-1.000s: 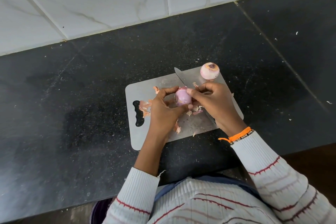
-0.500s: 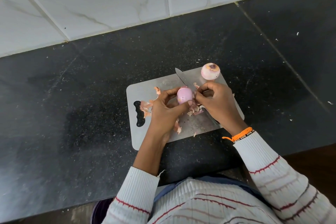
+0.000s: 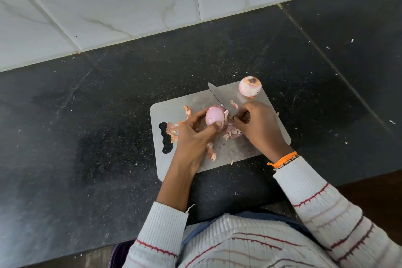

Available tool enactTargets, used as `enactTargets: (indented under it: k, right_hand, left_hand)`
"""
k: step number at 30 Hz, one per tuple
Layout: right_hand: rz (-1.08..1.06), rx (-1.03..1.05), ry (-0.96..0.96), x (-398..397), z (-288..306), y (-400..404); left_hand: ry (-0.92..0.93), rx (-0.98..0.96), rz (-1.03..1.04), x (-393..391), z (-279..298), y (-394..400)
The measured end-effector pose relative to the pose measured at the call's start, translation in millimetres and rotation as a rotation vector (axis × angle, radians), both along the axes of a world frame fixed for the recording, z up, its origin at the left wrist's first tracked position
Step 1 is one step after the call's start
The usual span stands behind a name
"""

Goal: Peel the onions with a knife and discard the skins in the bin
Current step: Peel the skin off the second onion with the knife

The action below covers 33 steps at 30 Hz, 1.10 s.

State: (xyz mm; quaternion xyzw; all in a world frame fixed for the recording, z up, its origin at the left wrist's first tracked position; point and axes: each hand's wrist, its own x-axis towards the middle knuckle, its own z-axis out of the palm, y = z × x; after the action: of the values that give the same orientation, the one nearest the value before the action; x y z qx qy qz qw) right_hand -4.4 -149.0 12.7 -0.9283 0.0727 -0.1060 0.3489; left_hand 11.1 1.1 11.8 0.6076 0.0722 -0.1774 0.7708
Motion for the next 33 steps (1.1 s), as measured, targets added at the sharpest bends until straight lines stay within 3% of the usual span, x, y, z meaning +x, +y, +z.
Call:
enactTargets:
  k: [13, 28, 33]
  right_hand:
    - [0.063, 0.323, 0.003, 4, 19, 3]
    - [0.128, 0.387, 0.107, 4, 13, 1]
    - [0.127, 0.389, 0.112, 2, 15, -1]
  left_hand:
    - [0.027, -0.068, -0.135, -2, 13, 4]
    - [-0.114, 0.098, -0.063, 0, 16, 5]
    - [-0.051, 0.091, -0.072, 2, 13, 6]
